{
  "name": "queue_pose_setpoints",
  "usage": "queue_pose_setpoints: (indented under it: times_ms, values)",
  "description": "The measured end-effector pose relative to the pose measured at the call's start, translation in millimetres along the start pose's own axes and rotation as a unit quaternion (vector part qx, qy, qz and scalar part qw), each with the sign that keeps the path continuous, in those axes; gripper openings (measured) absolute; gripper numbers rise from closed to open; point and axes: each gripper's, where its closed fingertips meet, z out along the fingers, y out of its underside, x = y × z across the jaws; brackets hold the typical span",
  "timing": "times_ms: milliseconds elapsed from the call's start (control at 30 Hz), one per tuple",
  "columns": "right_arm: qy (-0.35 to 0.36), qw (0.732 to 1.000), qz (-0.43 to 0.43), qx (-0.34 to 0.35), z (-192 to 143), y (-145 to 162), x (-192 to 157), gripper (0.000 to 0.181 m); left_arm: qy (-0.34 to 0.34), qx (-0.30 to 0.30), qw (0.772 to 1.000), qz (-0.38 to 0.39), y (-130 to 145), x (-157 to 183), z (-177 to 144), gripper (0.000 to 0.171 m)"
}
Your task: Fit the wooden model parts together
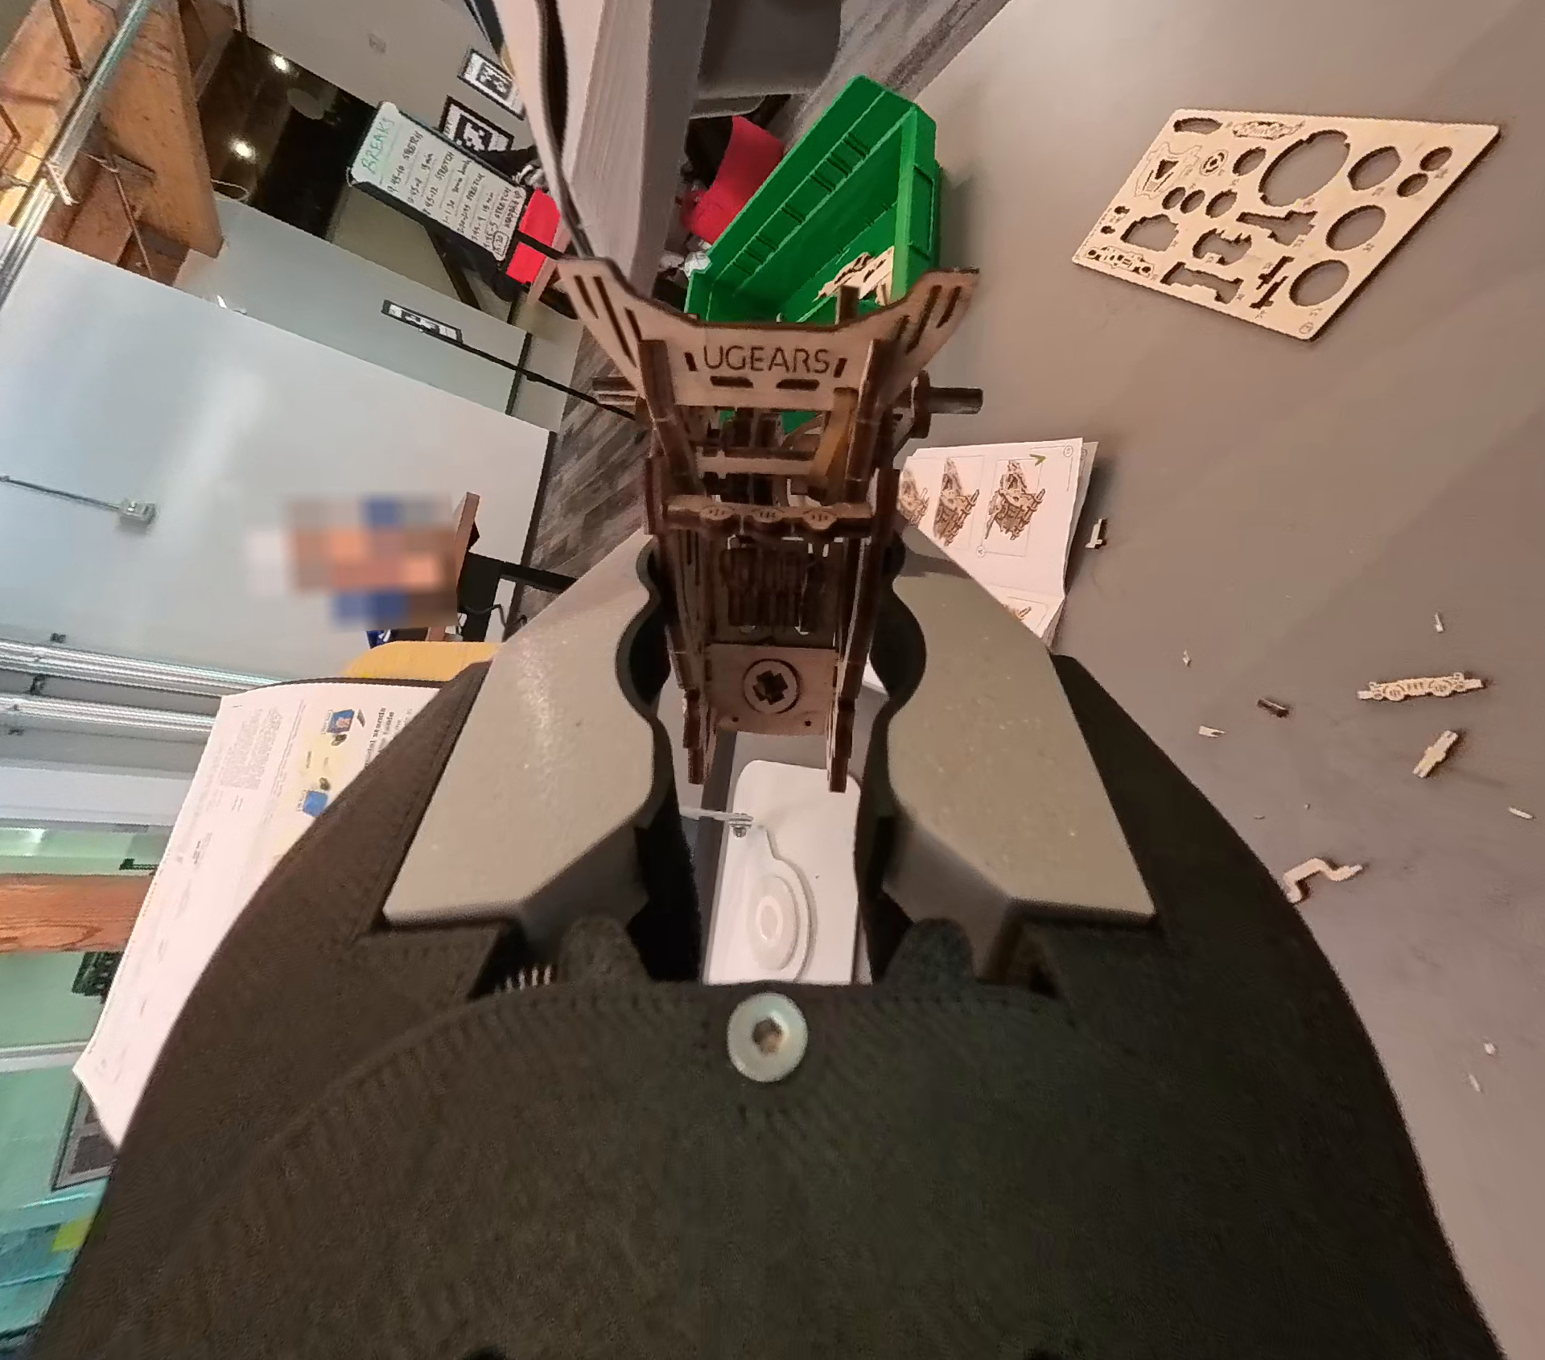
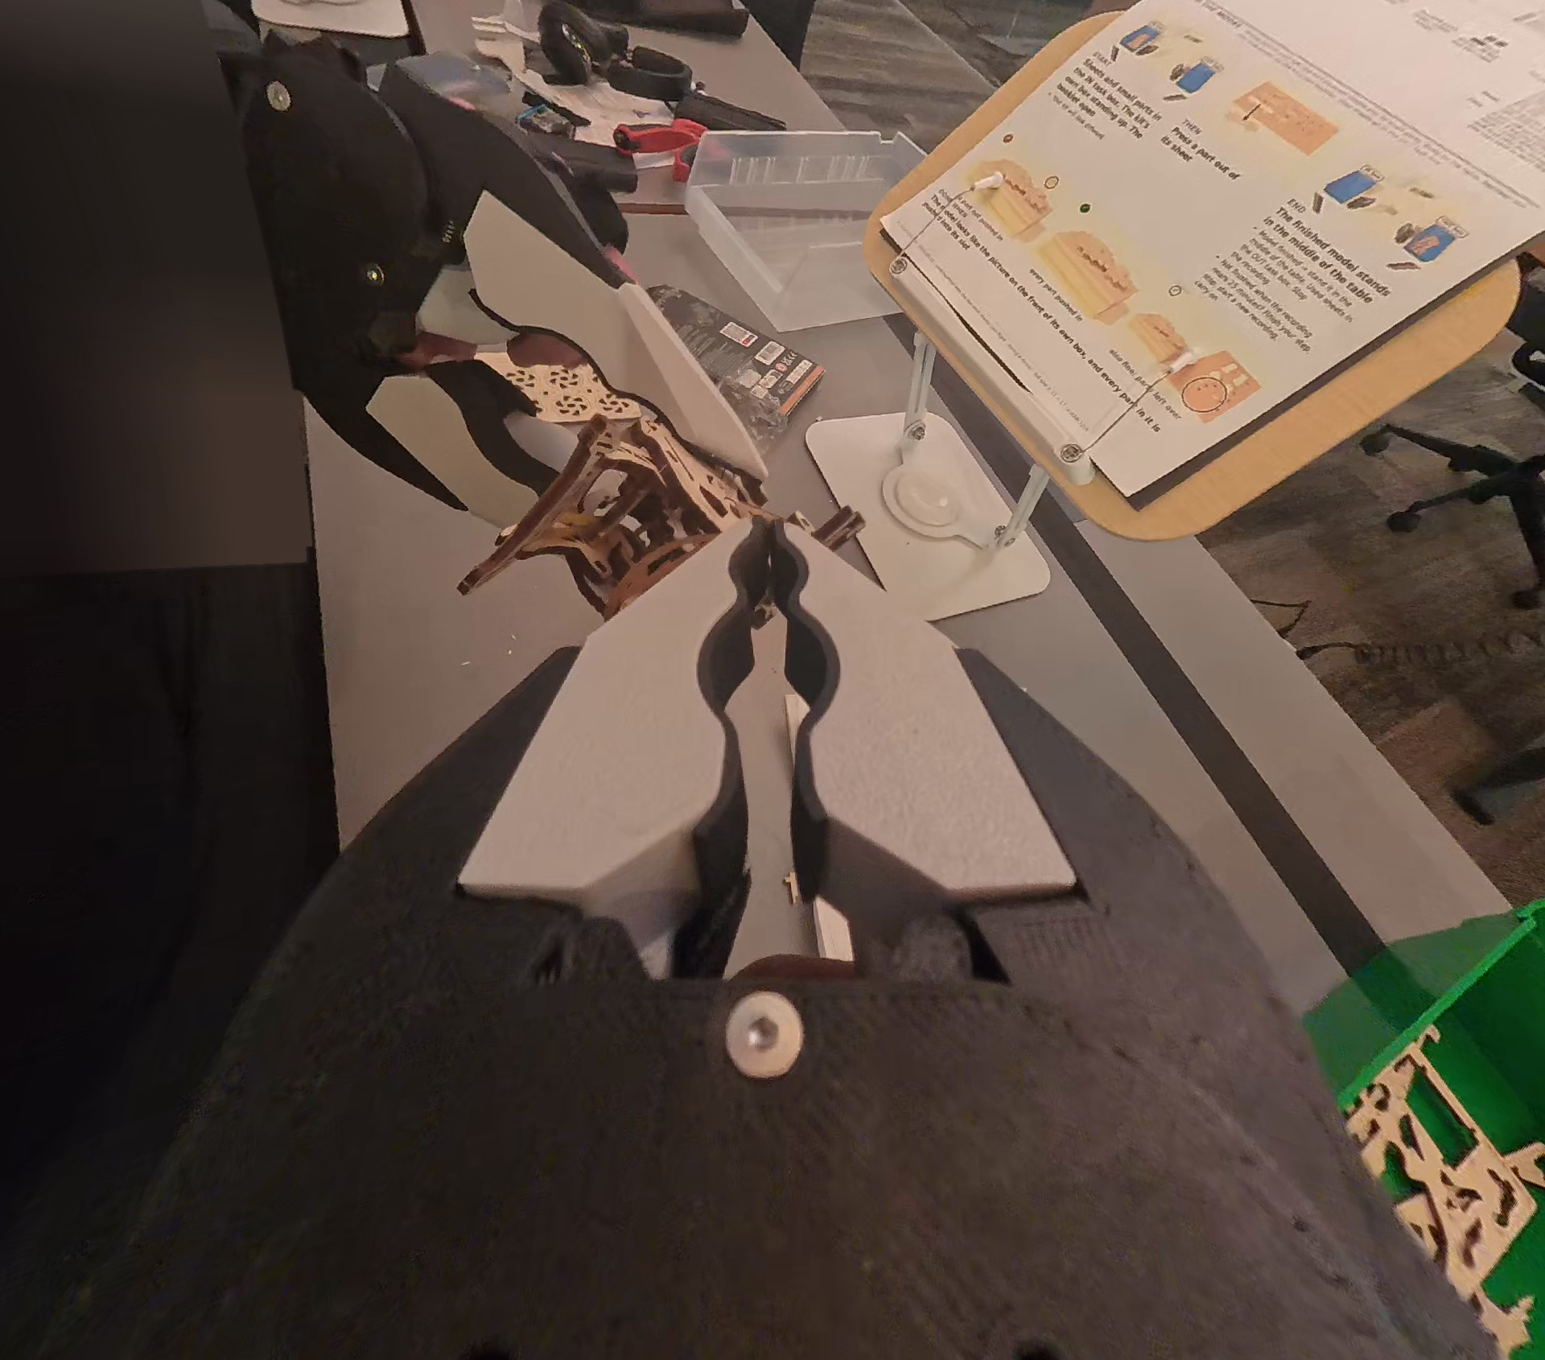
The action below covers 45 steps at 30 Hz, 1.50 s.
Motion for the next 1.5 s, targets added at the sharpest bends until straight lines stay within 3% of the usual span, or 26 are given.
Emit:
queue_pose_setpoints:
  times_ms: [467,900,1500]
  values:
    - [0.021,1.000,-0.005,-0.007,0,0,16,0.000,0.012,0.011,1.000,-0.008,-4,4,-1,0.042]
    - [-0.002,1.000,-0.006,0.006,8,3,3,0.000,0.020,0.027,0.999,-0.043,-3,4,-1,0.042]
    - [0.000,0.998,-0.069,0.002,-2,6,-9,0.000,0.018,0.041,0.998,-0.055,-9,6,-1,0.042]
